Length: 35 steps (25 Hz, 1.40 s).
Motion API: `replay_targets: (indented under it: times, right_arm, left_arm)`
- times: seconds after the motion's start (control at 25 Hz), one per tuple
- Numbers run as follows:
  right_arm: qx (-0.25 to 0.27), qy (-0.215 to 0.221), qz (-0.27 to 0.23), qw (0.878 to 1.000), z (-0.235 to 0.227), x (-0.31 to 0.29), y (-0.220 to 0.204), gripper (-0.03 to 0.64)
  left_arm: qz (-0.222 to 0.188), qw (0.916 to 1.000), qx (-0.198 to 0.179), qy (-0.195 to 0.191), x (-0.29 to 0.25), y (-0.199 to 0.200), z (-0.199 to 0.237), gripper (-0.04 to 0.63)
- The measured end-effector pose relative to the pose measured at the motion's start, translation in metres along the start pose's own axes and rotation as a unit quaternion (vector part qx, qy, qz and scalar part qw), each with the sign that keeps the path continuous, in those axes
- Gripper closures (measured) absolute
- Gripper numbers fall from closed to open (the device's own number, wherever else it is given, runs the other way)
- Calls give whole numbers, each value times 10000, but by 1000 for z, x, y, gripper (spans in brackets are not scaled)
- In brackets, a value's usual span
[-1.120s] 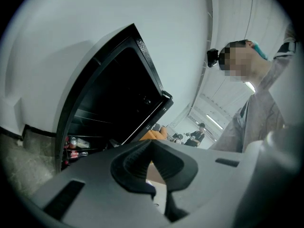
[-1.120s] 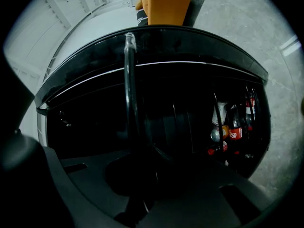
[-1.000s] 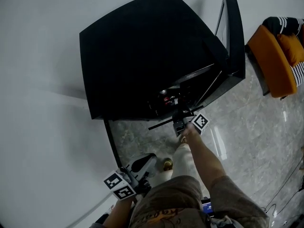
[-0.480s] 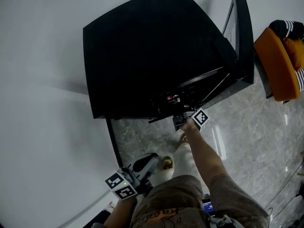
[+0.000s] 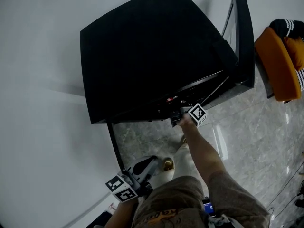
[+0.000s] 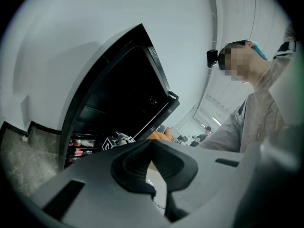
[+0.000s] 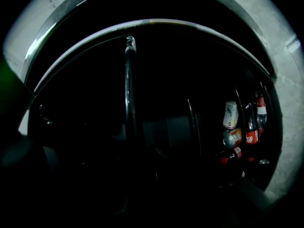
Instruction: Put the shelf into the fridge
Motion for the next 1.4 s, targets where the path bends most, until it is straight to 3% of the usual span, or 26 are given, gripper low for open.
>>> replay_targets:
  times: [1.0, 1.4]
  right_arm:
    - [100, -46, -10, 9999, 17, -60, 3, 589]
    - [151, 105, -84, 9998, 19, -59, 7, 586]
  left_arm:
    - [6, 9998, 36, 189, -5, -5, 0, 592]
    - [-7, 9998, 37, 196, -3, -4, 2, 592]
Point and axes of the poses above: the fingertips, and each gripper's own axes: x backward along the fingers, z to its left, y out of its top, the point moved 8 cm from there along x, backward along the fingers, and after that the axes turned 14 degrees about -y, right-handed, at the moved point
